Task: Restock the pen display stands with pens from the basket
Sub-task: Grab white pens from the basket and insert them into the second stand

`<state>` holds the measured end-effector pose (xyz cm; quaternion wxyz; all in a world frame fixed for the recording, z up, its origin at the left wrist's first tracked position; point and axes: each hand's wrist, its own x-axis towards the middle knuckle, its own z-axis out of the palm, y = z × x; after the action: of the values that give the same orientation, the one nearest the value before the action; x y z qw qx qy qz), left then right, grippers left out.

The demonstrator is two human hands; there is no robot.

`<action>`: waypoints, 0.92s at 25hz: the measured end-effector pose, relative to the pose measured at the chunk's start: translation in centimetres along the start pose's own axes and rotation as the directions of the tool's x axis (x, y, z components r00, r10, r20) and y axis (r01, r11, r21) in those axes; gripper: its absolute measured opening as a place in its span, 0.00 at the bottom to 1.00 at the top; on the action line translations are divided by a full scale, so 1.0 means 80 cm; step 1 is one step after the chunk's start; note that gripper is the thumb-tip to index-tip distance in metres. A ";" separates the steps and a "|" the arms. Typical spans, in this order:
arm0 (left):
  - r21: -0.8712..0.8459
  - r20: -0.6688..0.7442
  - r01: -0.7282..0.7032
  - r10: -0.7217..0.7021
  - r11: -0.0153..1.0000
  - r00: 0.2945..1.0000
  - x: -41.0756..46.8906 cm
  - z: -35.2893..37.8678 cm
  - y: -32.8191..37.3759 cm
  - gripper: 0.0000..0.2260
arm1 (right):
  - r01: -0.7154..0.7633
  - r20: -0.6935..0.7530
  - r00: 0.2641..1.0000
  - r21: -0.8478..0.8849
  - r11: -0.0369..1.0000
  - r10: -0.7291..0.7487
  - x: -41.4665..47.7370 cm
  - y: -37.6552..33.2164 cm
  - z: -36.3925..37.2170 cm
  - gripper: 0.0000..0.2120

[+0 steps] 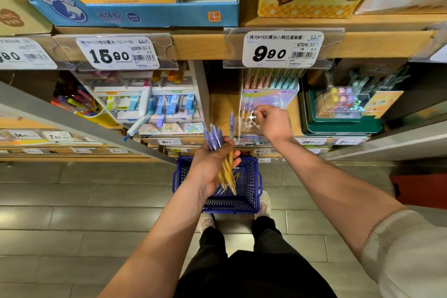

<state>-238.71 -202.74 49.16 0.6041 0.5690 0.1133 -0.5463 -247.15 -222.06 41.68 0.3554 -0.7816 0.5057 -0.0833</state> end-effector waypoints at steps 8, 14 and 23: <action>0.059 0.070 -0.025 0.021 0.998 0.997 0.000 0.007 0.002 0.05 | -0.342 0.501 0.865 0.594 0.728 -0.003 -0.092 -0.046 -0.033 0.11; 0.097 0.066 -0.022 0.016 0.995 0.998 -0.001 0.009 0.001 0.06 | -0.378 0.414 0.907 0.725 0.576 0.075 -0.113 -0.057 -0.037 0.12; 0.109 -0.009 0.021 -0.020 0.994 1.000 0.001 0.003 0.002 0.02 | -0.338 0.323 0.939 0.800 0.496 0.118 -0.076 -0.053 -0.062 0.03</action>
<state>-238.65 -203.04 49.26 0.5660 0.6023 0.0915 -0.5555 -249.38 -218.20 49.41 0.7514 -0.4405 0.4570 -0.1804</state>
